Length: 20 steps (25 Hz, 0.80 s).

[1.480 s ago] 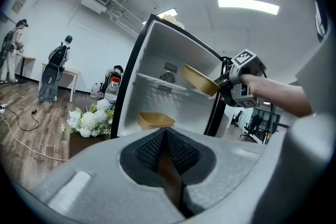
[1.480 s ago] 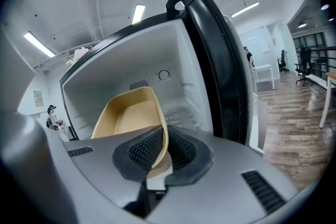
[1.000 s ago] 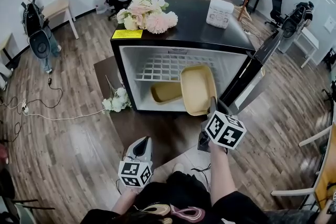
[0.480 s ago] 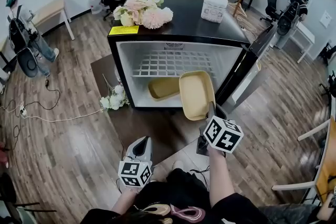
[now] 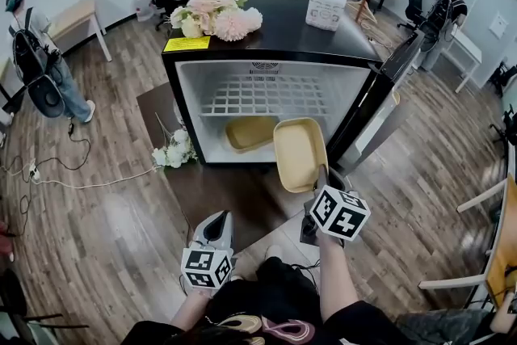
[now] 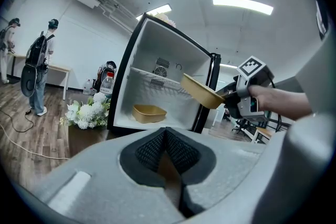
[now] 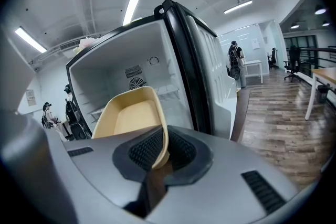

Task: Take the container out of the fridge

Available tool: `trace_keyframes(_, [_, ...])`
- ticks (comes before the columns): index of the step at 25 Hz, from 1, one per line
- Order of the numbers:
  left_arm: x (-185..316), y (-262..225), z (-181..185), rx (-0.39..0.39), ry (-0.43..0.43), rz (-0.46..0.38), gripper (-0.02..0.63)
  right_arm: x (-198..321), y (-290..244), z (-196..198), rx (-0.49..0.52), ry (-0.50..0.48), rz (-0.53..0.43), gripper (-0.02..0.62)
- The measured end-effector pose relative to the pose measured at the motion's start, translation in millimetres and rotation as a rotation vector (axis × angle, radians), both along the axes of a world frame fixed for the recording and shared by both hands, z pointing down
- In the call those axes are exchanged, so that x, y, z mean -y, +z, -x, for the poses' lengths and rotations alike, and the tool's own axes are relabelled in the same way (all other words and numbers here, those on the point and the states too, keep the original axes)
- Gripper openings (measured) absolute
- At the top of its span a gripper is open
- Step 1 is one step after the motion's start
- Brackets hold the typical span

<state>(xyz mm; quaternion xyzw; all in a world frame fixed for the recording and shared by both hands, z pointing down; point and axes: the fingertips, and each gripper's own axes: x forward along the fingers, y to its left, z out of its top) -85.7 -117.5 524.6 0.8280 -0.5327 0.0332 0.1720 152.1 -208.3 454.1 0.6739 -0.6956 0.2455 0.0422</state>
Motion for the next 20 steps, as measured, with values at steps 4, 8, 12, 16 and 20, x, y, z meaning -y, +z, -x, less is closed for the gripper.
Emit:
trace_keyframes(4, [-1, 2, -2, 0.003, 0.007, 0.007, 0.008, -7, 12, -2, 0.000, 0.005, 0.026, 0.032])
trace_keyframes(8, [0, 4, -6, 0.006, 0.017, 0.010, 0.009, -11, 23, -6, -0.001, 0.012, 0.045, 0.032])
trace_keyframes(12, [-1, 6, -10, 0.009, 0.022, 0.016, 0.008, -16, 32, -8, 0.000, 0.015, 0.065, 0.032])
trace_keyframes(16, [-3, 8, -11, 0.008, 0.021, 0.022, 0.008, -22, 44, -9, -0.004, 0.016, 0.088, 0.032])
trace_keyframes(20, [-2, 11, -11, 0.010, 0.017, 0.027, 0.009, -23, 55, -8, -0.006, 0.012, 0.108, 0.032])
